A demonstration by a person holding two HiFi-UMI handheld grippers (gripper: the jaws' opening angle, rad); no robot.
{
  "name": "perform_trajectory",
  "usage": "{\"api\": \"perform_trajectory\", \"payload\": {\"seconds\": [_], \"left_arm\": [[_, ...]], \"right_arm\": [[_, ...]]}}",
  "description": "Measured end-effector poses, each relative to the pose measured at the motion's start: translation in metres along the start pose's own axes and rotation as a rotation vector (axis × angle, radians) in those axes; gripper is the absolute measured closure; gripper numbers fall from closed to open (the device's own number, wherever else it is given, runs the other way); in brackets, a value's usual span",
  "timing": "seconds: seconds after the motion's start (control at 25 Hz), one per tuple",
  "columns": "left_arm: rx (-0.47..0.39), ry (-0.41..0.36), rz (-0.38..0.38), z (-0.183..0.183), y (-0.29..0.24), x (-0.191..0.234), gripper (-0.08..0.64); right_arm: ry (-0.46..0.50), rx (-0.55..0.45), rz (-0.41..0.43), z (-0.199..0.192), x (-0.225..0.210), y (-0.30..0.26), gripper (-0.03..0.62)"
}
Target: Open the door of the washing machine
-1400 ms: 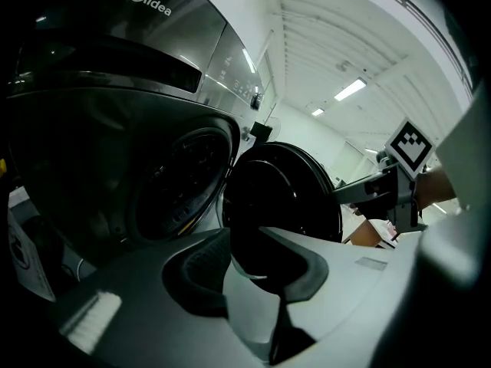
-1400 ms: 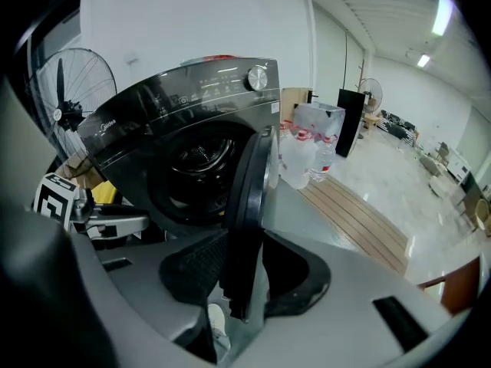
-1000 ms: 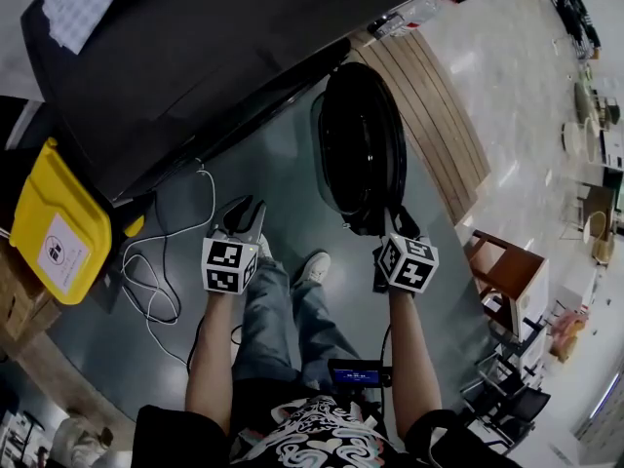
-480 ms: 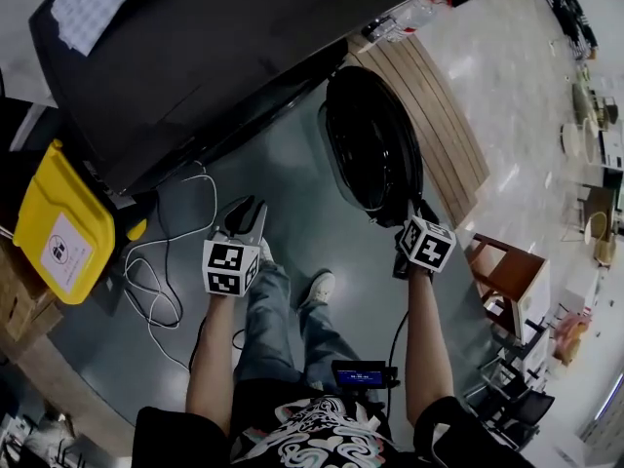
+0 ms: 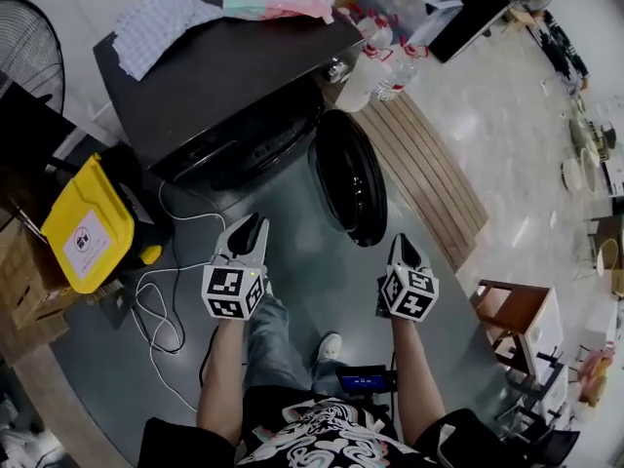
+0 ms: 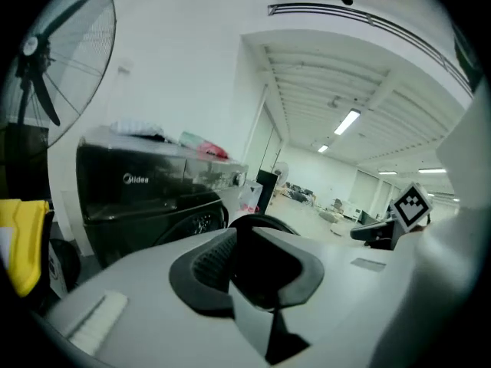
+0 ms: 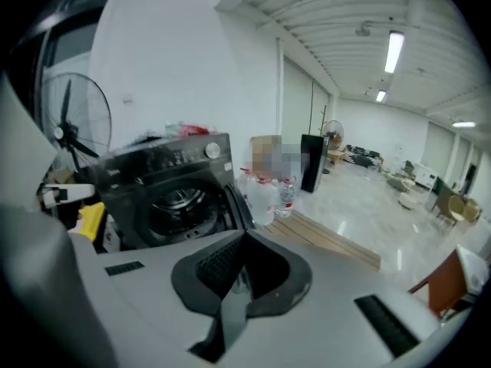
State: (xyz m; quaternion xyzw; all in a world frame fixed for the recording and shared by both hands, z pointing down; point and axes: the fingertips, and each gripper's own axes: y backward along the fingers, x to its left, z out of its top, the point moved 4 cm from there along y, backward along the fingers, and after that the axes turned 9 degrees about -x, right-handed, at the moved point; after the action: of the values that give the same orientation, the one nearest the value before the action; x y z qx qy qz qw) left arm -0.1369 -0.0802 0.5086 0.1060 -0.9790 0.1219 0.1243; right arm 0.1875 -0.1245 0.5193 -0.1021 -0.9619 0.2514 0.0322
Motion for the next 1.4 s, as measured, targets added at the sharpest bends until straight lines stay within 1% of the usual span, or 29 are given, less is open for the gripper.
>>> {"api": "perform_trajectory", "payload": {"seconds": [0.08,0.2,0.28,0.36,0.44,0.52,0.6,0.68,0.88,1.0,1.4], "left_arm": [[-0.079,-0.024,0.049,0.025,0.022,-0.033,0.517],[-0.153,0.0,0.123,0.042,0.069,-0.096,0.555],[-0.156,0.001,0.129,0.044,0.1,-0.141,0.558],[-0.143,-0.014,0.134,0.044,0.133,-0.177,0.558],[-0.144,-0.006,0.173,0.043,0.164,-0.2,0.558],[-0.151,0.022,0.223,0.042,0.191,-0.216,0.558],[-0.159,0.029,0.251,0.043,0.213,-0.229,0.558],[-0.172,0.012,0.256,0.048,0.226,-0.238,0.558],[-0.211,-0.01,0.289,0.057,0.246,-0.242,0.558],[-0.207,-0.021,0.301,0.055,0.249,-0.242,0.558],[-0.201,-0.014,0.316,0.053,0.243,-0.243,0.558]], "right_arm": [[-0.021,-0.058,0.114,0.011,0.009,0.036,0.589],[0.005,-0.112,0.262,0.019,0.006,0.11,0.59],[0.006,-0.139,0.308,0.022,-0.008,0.156,0.589],[-0.023,-0.161,0.333,0.026,-0.02,0.194,0.59],[-0.054,-0.183,0.363,0.03,-0.026,0.223,0.591],[-0.07,-0.197,0.404,0.032,-0.026,0.245,0.591],[-0.072,-0.212,0.443,0.035,-0.023,0.263,0.591],[-0.063,-0.234,0.474,0.039,-0.017,0.274,0.591],[-0.028,-0.26,0.533,0.043,0.001,0.289,0.591],[-0.016,-0.258,0.544,0.04,0.003,0.295,0.591],[-0.014,-0.249,0.54,0.042,-0.01,0.284,0.591]]}}
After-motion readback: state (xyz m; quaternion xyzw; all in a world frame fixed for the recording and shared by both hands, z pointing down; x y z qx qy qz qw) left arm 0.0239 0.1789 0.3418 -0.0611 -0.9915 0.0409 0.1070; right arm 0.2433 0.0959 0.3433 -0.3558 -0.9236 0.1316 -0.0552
